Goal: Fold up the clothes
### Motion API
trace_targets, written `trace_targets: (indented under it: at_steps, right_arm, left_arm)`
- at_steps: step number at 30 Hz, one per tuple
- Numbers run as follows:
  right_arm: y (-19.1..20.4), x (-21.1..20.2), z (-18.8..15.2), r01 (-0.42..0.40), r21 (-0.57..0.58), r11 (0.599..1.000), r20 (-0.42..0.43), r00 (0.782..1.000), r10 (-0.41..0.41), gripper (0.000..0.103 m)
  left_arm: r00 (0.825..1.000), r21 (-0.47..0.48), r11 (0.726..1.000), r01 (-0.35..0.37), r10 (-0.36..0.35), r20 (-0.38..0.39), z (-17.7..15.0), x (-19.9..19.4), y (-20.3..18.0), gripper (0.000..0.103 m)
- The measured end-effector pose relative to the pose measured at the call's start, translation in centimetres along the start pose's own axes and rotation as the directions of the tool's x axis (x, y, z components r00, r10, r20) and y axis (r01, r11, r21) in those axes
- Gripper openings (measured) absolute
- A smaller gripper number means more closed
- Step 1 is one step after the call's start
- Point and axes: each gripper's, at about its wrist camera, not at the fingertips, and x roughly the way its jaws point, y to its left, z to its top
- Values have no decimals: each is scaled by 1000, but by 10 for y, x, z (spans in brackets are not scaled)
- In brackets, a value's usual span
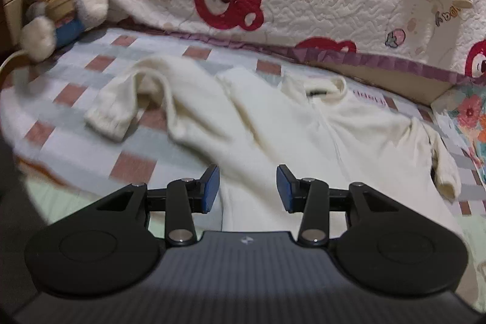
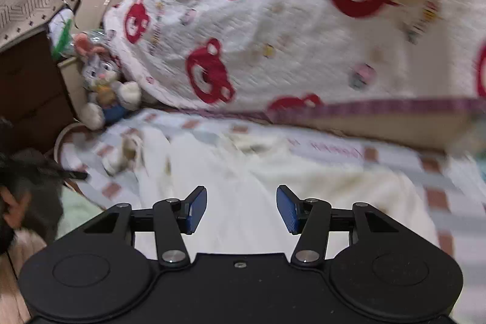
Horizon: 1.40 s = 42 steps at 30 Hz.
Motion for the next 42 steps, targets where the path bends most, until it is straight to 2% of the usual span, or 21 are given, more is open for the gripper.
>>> trace_targets:
  at_steps: [3,6,10,14,15,17,20,23,24,26,27,29,31,34,35,36,37,38,42]
  right_arm:
    - [-2,51,33,15,-21,1000,-66,998,-16,58]
    - [-4,102,66,28,-43,999,-131,991,-34,59]
    - [-7,170,111,44,-74,996,-216,975,-59,59]
    - [-10,238,155,56,-106,993,-299,950,-86,58]
    - [-19,253,151,58,-59,997,-326,942,-75,56]
    - [-41,277,138,58,58,997,-389,921,-31,46]
    - [-65,293,129,41,120,992,-445,895,16,41]
    - [-84,308,130,28,175,984,-455,889,55,41]
    - [-89,315,131,22,194,981,-454,888,70,41]
    - [-93,334,129,47,191,980,-457,888,47,42]
    - [-95,344,127,62,188,980,-459,888,32,42]
    - [-98,363,124,92,180,979,-462,887,2,42]
    - [-101,383,121,121,173,977,-464,885,-28,44]
    - [-106,413,116,166,162,973,-468,881,-72,58]
    - [-108,423,114,180,158,971,-469,879,-87,57]
    - [-110,433,113,195,154,969,-471,877,-101,55]
    - [-111,442,111,209,150,966,-472,874,-116,16]
    - [-114,443,112,217,142,966,-462,877,-129,8]
    - [-124,438,118,241,107,964,-413,893,-178,5]
  left_arm:
    - [999,2,1000,19,-19,43,32,30,0,42]
    - [998,-16,999,45,-44,49,55,64,-2,42]
    - [998,-12,999,34,-33,45,64,114,1,42]
    - [999,-62,998,12,-9,51,58,157,26,42]
    - [999,-85,996,14,-10,50,51,164,37,42]
    - [999,-136,990,21,-15,48,36,176,60,42]
    - [999,-212,977,31,-22,45,12,194,95,41]
    - [998,-266,963,42,-31,45,7,203,123,42]
    - [997,-298,952,67,-52,58,7,205,129,42]
    - [991,-366,922,126,-99,92,8,209,140,42]
    - [989,-371,918,141,-111,102,8,212,141,42]
    - [985,-362,919,160,-125,118,7,219,140,42]
    - [991,-310,944,116,-88,103,5,223,133,42]
    - [992,-275,954,118,-99,83,4,227,125,42]
    - [992,-269,956,117,-99,79,4,227,124,42]
    - [992,-264,958,113,-96,77,4,227,123,42]
    - [993,-259,960,109,-92,79,3,227,123,42]
    - [993,-257,961,105,-86,85,2,226,124,42]
    - [993,-243,966,88,-64,102,1,223,126,42]
